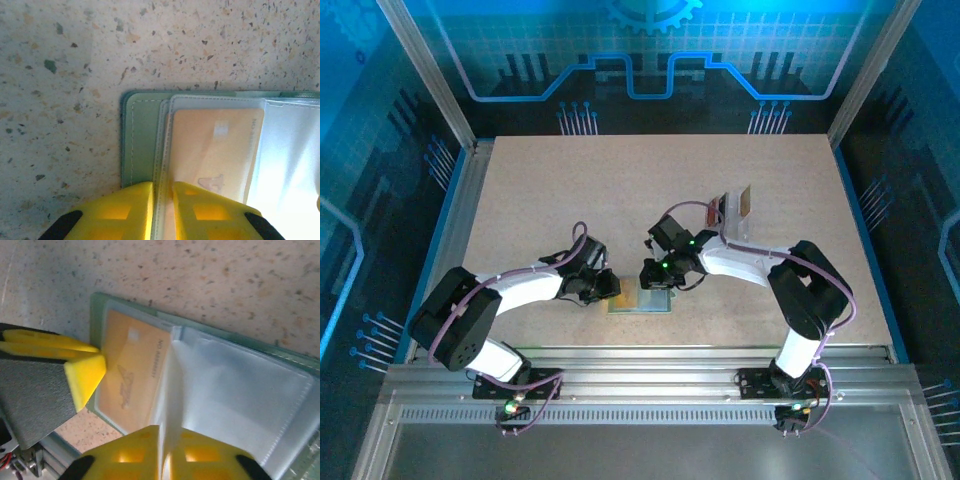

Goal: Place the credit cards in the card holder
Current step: Flip over the card slot in the card holder.

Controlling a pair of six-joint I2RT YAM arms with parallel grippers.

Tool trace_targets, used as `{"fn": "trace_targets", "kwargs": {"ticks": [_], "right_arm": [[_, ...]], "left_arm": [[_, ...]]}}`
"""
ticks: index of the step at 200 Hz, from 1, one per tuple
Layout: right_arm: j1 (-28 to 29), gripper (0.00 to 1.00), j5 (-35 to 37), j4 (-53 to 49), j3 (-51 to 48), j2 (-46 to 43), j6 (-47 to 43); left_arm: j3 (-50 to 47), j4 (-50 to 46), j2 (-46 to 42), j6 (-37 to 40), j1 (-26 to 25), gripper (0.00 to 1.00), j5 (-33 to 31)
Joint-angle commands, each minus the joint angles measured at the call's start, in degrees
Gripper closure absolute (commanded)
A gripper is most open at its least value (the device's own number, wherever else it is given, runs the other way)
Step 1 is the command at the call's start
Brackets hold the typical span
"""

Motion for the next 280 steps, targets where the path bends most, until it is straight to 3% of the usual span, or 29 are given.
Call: {"fn": "trace_targets", "kwargs": {"ticks": [1, 89, 137, 218, 280], "right_arm": [[0.17, 0.96, 5.36, -7.08, 2.34, -1.70, -2.20], [5.00, 1.00, 6.34, -11.14, 12.29, 4.35, -4.73], [6.27, 0.80, 1.95, -8.06, 14.83, 8.74, -3.58], [5.15, 0.62, -1.46, -4.38, 15.20, 10.89, -1.81], [5.31, 0.56, -2.67, -3.35, 15.88, 11.80, -1.24]], "left_arm": [[-1.64, -1.45, 1.69, 0.74, 0.38, 0.82, -0.26], [-2.02, 1.18, 4.15, -0.14, -0.04, 0.82, 0.64], [-2.10, 0.96, 2.42, -0.75, -0.13, 0.82, 1.11], [-2.26, -5.07, -6.73, -1.09, 0.58, 0.73, -0.02], [-4.44, -8.69, -15.20, -1.88, 3.56, 0.66, 0.75]]}}
